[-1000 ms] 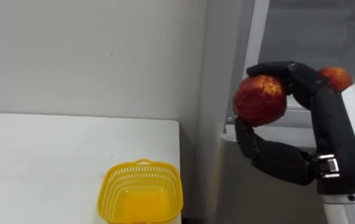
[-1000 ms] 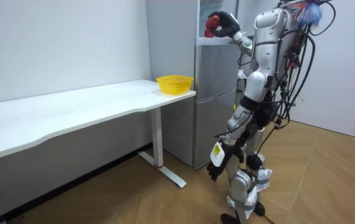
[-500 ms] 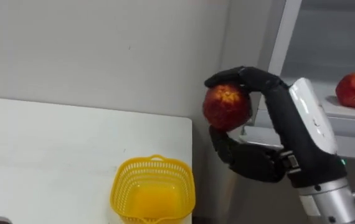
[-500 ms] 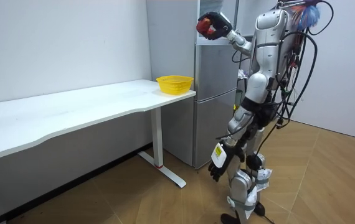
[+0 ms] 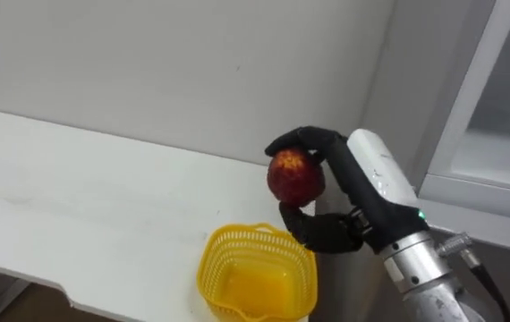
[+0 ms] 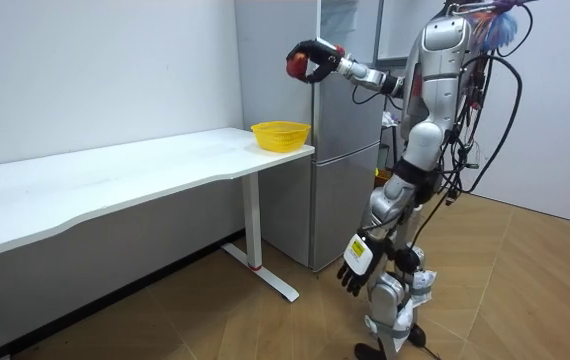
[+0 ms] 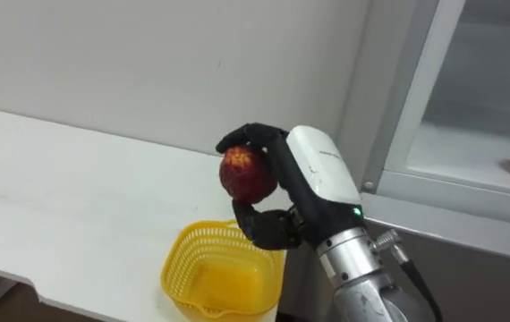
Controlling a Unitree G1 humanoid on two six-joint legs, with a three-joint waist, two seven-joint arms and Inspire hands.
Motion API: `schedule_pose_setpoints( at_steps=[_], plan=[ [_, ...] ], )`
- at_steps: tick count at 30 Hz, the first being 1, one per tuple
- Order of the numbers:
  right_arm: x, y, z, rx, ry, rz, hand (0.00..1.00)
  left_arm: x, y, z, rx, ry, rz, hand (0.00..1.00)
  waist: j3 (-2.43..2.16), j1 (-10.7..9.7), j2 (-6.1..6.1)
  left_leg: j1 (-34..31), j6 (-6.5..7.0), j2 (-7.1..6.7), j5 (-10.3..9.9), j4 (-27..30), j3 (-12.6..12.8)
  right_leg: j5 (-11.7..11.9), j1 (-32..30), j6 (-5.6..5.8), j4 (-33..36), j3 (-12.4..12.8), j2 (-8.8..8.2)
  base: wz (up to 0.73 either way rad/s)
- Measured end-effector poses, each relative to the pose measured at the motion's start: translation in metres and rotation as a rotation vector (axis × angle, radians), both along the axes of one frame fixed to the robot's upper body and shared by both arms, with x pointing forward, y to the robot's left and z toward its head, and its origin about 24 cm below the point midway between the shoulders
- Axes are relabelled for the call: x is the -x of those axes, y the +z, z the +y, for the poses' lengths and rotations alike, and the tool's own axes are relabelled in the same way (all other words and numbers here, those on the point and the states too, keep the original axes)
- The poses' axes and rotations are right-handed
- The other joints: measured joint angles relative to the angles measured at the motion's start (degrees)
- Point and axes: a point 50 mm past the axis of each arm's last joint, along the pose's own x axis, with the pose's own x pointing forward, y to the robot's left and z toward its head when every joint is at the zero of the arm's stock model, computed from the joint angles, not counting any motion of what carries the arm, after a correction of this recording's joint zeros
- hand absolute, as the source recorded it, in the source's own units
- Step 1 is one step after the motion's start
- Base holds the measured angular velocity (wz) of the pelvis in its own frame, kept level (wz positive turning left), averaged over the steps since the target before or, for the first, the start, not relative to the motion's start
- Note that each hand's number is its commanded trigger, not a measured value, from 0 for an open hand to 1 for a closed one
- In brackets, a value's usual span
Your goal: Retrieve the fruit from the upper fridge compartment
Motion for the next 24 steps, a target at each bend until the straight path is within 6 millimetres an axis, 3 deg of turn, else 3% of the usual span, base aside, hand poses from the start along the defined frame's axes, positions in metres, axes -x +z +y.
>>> schedule_pose_setpoints(
  at_steps=[6, 9, 16, 24],
  plan=[
    [-0.005, -0.013, 0.002, 0.035, -0.005, 0.058, 1.00, 0.000, 0.002, 0.005, -0.008, -0.008, 0.000, 0.00, 0.02, 1.38, -0.64, -1.03, -0.03, -0.16, 0.01, 0.95, -0.78, -0.01, -0.36, -0.01, -0.08, -0.55, 0.02, 0.07],
    [-0.008, -0.018, 0.000, 0.071, -0.025, 0.071, 1.00, -0.005, 0.004, 0.005, -0.004, -0.012, -0.021, 0.00, -0.19, 1.55, -0.97, -1.44, 0.01, -0.44, 0.04, 1.14, -1.82, -0.01, -0.36, -0.01, -0.04, -1.80, -0.11, 0.15],
    [-0.015, -0.044, -0.008, 0.137, -0.073, 0.173, 1.00, -0.002, 0.003, 0.006, -0.012, -0.005, -0.008, 0.00, -0.13, 3.10, -0.89, -1.30, 0.10, -0.57, 0.09, 0.81, -2.01, -0.05, -0.03, 0.08, 0.02, -1.99, -0.34, 0.03],
    [-0.014, -0.067, -0.003, 0.195, -0.056, 0.271, 1.00, 0.006, 0.003, 0.008, -0.016, 0.001, 0.016, 0.00, -0.03, 3.23, -0.77, -1.29, 0.20, -0.75, 0.16, 0.70, -2.03, -0.10, -0.08, 0.15, 0.04, -1.95, -0.49, 0.00]
  ],
)
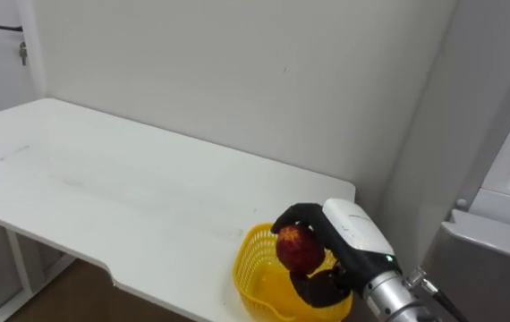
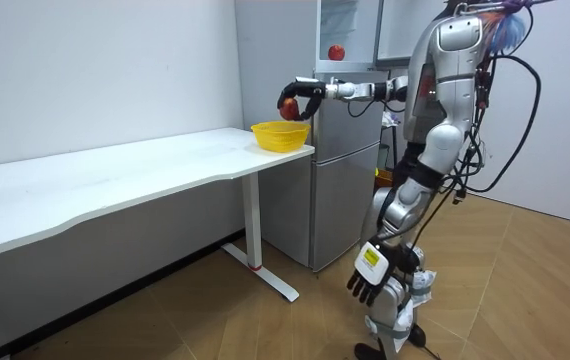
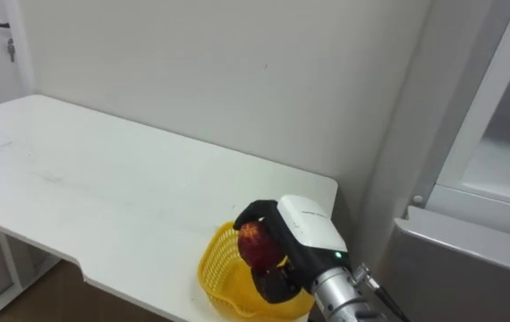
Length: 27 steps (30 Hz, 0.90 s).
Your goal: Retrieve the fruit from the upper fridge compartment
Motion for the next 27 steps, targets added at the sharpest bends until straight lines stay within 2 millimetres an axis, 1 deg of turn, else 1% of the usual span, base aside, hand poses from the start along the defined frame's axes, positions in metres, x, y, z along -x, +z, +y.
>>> schedule_pose_setpoints(
  at_steps=[6, 12, 13, 14, 15, 23, 27],
  plan=[
    [0.0001, -0.0001, 0.0002, 0.000, 0.001, 0.000, 1.00, 0.0044, -0.0006, -0.0004, 0.014, 0.001, 0.021, 0.00, -0.01, 0.00, -0.02, 0.30, 0.16, -0.12, 0.09, -0.02, -0.02, -0.02, 0.14, 0.06, 0.01, 0.01, -0.12, 0.00],
    [0.0000, -0.0001, -0.0002, 0.001, 0.000, 0.001, 1.00, 0.0028, -0.0001, -0.0008, 0.018, -0.001, 0.015, 0.00, -0.01, -0.03, -0.02, 0.33, 0.15, -0.11, 0.09, -0.01, -0.02, -0.02, 0.21, 0.07, -0.07, 0.02, -0.08, 0.00],
    [0.0000, -0.0001, -0.0002, 0.001, 0.000, 0.001, 0.73, 0.0021, 0.0001, -0.0010, 0.020, -0.002, 0.013, 0.00, -0.01, -0.03, -0.02, 0.35, 0.15, -0.11, 0.09, 0.00, -0.02, -0.02, 0.23, 0.07, -0.07, 0.02, -0.08, 0.00],
    [0.0000, -0.0001, -0.0002, 0.001, 0.000, 0.001, 0.01, 0.0018, 0.0002, -0.0011, 0.021, -0.003, 0.011, 0.00, -0.01, -0.03, -0.02, 0.36, 0.16, -0.11, 0.09, 0.00, -0.02, -0.02, 0.24, 0.07, -0.07, 0.02, -0.09, 0.00],
    [0.0000, -0.0001, -0.0002, 0.001, 0.000, 0.001, 0.00, 0.0012, 0.0004, -0.0013, 0.022, -0.004, 0.009, 0.00, -0.01, -0.02, -0.02, 0.39, 0.16, -0.11, 0.09, 0.00, -0.02, -0.02, 0.27, 0.07, -0.07, 0.02, -0.09, 0.00],
    [-0.0002, -0.0002, -0.0007, 0.002, -0.005, 0.003, 0.00, -0.0005, 0.0011, -0.0008, 0.028, -0.005, 0.007, 0.00, -0.01, -0.11, 0.00, 0.61, 0.15, -0.14, 0.08, 0.19, -0.43, -0.02, 0.68, 0.07, -0.07, -0.05, -0.08, 0.02],
    [-0.0004, -0.0006, -0.0013, 0.004, -0.011, 0.007, 0.00, 0.0020, 0.0008, 0.0005, 0.025, 0.008, 0.027, 0.00, -0.01, -0.08, 0.03, 0.60, 0.14, -0.14, 0.08, 0.36, -0.52, -0.02, 0.83, 0.07, -0.04, -0.08, -0.08, 0.00]
  ],
)
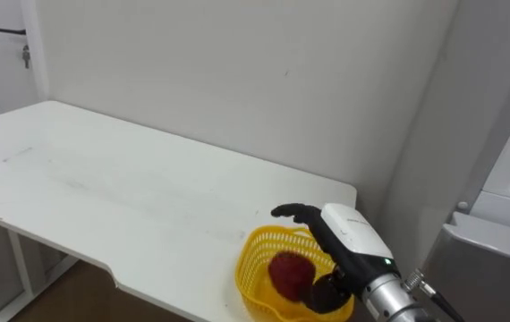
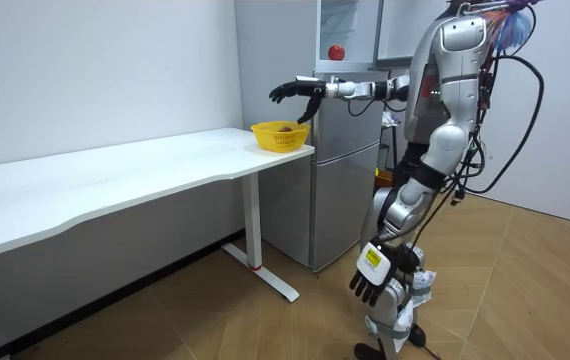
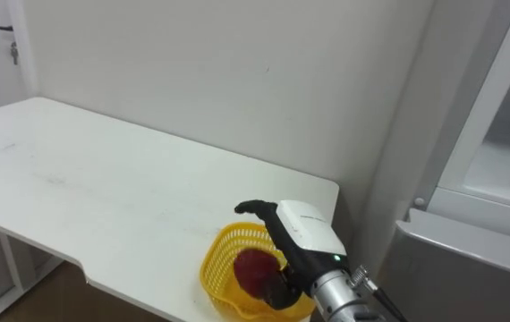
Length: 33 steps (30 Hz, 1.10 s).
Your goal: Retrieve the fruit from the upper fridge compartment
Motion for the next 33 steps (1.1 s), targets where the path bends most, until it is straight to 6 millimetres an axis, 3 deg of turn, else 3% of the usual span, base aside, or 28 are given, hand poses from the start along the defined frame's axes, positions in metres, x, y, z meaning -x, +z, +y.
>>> schedule_pose_setpoints(
  at_steps=[6, 13, 33],
  plan=[
    [-0.0001, 0.0000, -0.0002, -0.002, 0.000, 0.003, 0.00, 0.0032, -0.0003, 0.0005, -0.004, 0.005, 0.013, 0.00, -0.10, -0.04, 0.17, -0.15, 0.00, -0.02, -0.01, 0.11, -0.05, 0.00, 0.04, 0.00, 0.07, -0.13, -0.02, 0.00],
    [-0.0004, -0.0011, -0.0007, 0.008, 0.000, 0.020, 0.00, 0.0084, -0.0007, 0.0014, -0.012, 0.013, 0.031, 0.00, -0.71, -0.13, 1.07, -0.20, 0.00, -0.08, 0.00, 0.12, -0.42, 0.00, 0.05, 0.00, 0.06, -0.30, -0.06, 0.01],
    [-0.0007, 0.0021, -0.0014, -0.018, -0.002, 0.018, 0.00, 0.0035, -0.0002, 0.0015, -0.018, 0.010, 0.014, 0.00, -0.48, -0.46, 0.88, -1.19, -0.05, -0.15, 0.01, 0.50, -0.98, -0.03, -0.26, 0.04, -0.11, -1.28, -0.31, 0.02]
  ],
)
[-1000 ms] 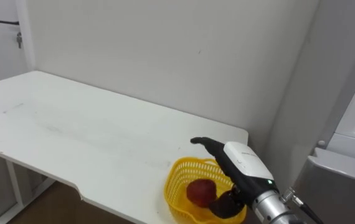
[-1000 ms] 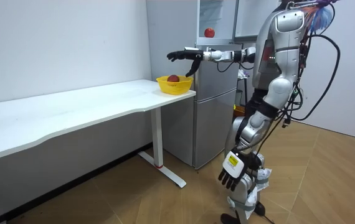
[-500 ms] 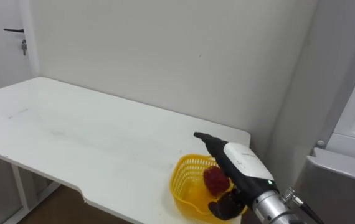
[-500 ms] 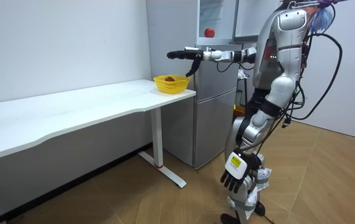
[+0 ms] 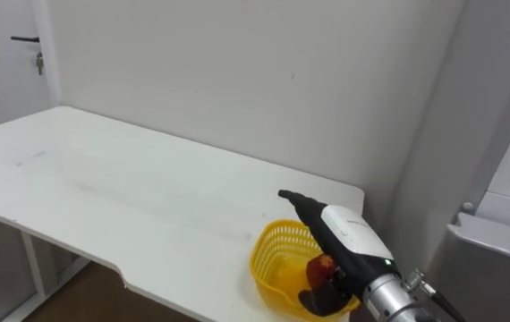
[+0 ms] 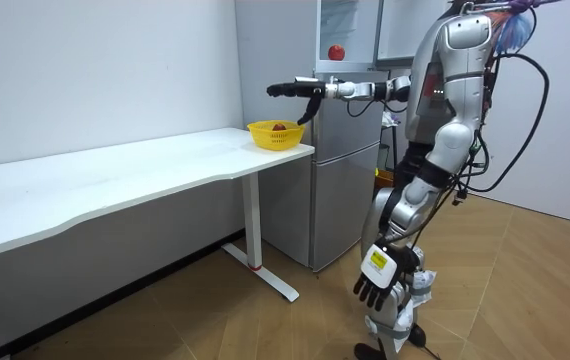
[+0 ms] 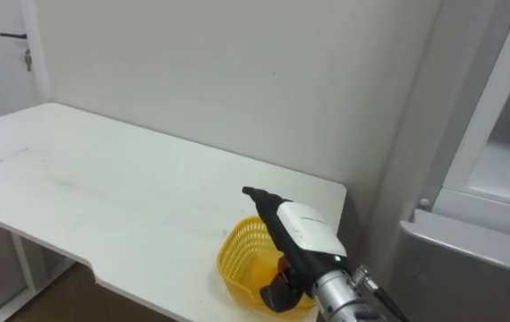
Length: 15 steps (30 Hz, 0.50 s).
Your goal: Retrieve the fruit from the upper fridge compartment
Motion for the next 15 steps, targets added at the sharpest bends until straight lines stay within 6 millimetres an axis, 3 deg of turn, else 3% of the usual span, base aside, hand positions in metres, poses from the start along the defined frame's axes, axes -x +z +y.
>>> schedule_pose_setpoints(
  at_steps=[4, 10, 15],
  plan=[
    [0.002, 0.019, 0.004, -0.091, 0.026, -0.053, 0.00, 0.001, 0.000, -0.001, 0.004, 0.001, 0.000, 0.00, 0.28, -1.59, 0.40, -0.14, 0.00, -0.07, 0.00, 0.19, 0.03, -0.01, 0.06, 0.01, -0.02, -0.02, 0.07, 0.01],
    [0.005, 0.045, 0.002, -0.239, 0.049, -0.124, 0.00, 0.002, -0.001, -0.002, -0.006, 0.003, -0.010, 0.00, 0.21, -2.94, 0.34, 0.65, 0.00, 0.09, 0.01, 0.05, 0.44, -0.01, 0.31, 0.00, 0.08, 1.00, 0.34, -0.05],
    [0.011, 0.050, 0.000, -0.312, 0.057, -0.144, 0.00, 0.003, -0.002, -0.004, -0.012, 0.007, -0.030, 0.00, 0.06, -3.54, 0.55, 1.62, 0.00, 0.18, 0.01, -0.49, 1.57, -0.01, 0.76, 0.01, 0.17, 1.54, 0.32, -0.07]
  ],
)
